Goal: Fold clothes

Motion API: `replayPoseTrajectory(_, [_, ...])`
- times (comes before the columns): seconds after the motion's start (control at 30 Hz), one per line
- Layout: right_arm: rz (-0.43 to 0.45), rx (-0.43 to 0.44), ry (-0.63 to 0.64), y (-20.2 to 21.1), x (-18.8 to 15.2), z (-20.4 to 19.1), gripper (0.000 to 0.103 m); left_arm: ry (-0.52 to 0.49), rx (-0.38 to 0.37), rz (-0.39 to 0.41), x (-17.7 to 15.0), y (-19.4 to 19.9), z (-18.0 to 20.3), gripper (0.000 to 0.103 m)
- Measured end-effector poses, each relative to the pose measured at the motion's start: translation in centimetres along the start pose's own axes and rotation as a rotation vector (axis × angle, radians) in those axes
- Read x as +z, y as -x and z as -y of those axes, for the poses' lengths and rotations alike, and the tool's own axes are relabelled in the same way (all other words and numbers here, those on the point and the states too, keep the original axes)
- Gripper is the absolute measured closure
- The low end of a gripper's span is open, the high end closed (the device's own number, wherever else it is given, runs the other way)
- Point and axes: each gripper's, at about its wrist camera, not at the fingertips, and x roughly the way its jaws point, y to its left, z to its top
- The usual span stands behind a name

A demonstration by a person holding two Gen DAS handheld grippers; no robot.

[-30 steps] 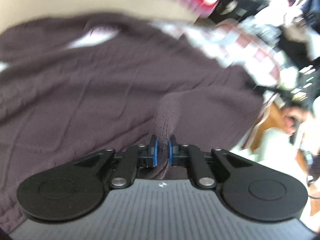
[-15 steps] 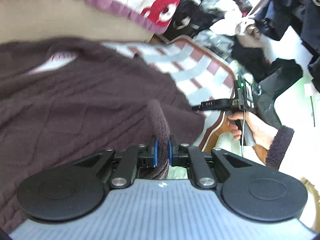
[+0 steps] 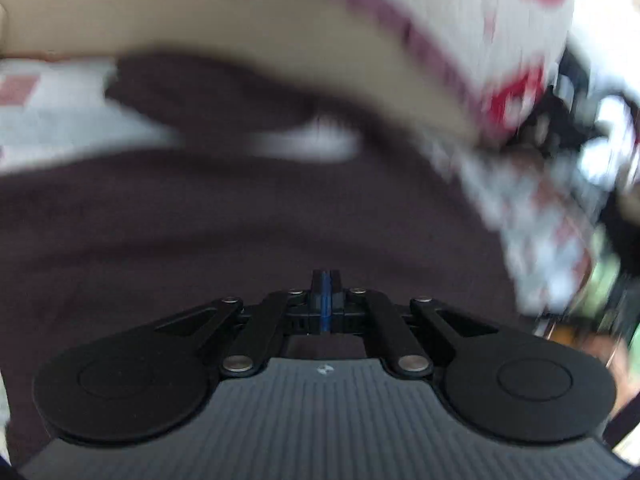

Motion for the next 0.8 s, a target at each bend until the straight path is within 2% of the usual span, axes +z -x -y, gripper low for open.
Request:
replayPoseTrajectory(0.07, [-0.053,0.023,-0.052,0.1,-0.8,0.1,0.051,-0.089,0.025,-0.057,-0.5,-1.5,1.9,0.100])
replayPoseTrajectory(0.13, [-0.148,0.059,-0.060,-0.2,-1.9,-0.4,0.042,-0.143,-0.011,-0.070,-0.9,-2.3,3.6,0.100])
replayPoseTrajectory(0.23, [-0.282,0.101,-0.035,-1.1,-3.6,-1.6,0.034,-0.221,-0.049,-0.077,-1.6,-2.6,5.5,0.100])
replayPoseTrajectory(0.3, [-0.333,0.129,-0.043,-2.0,-4.7,-2.2,0.029,-0.298,-0.048,-0.074,-2.6,-2.7,6.9,0.094])
replayPoseTrajectory(0.33, [-0.322,0.143,-0.042,-2.2,-5.1,-2.5,0.024,-0.333,-0.047,-0.074,-3.0,-2.7,7.5,0.092])
replayPoseTrajectory(0.37, [-0.284,0.151,-0.027,-2.0,-5.3,-2.7,0.024,-0.359,-0.046,-0.073,-3.2,-2.8,8.1,0.086])
replayPoseTrajectory(0.4, [-0.249,0.147,-0.021,-2.0,-5.3,-2.8,0.030,-0.380,-0.046,-0.071,-3.3,-2.8,8.6,0.075])
replayPoseTrajectory(0.43, [-0.214,0.142,-0.015,-1.9,-5.3,-2.9,0.054,-0.402,-0.046,-0.069,-3.4,-2.8,9.1,0.070])
replayPoseTrajectory(0.5, [-0.148,0.151,-0.010,-1.4,-5.1,-2.7,0.081,-0.441,-0.050,-0.056,-3.6,-2.6,9.8,0.063])
replayPoseTrajectory(0.57, [-0.073,0.176,0.001,-0.2,-4.5,-2.7,0.085,-0.483,-0.055,-0.046,-3.9,-2.3,10.3,0.061])
replayPoseTrajectory(0.63, [0.011,0.202,0.019,1.4,-3.8,-3.1,0.086,-0.533,-0.079,-0.052,-4.4,-2.2,11.0,0.053])
replayPoseTrajectory(0.7, [0.094,0.243,0.060,3.0,-2.9,-3.8,0.086,-0.584,-0.115,-0.078,-4.8,-2.5,11.9,0.026])
replayPoseTrajectory(0.8, [0.168,0.298,0.134,4.4,-1.3,-5.4,0.088,-0.620,-0.108,-0.102,-5.3,-3.5,12.5,0.022])
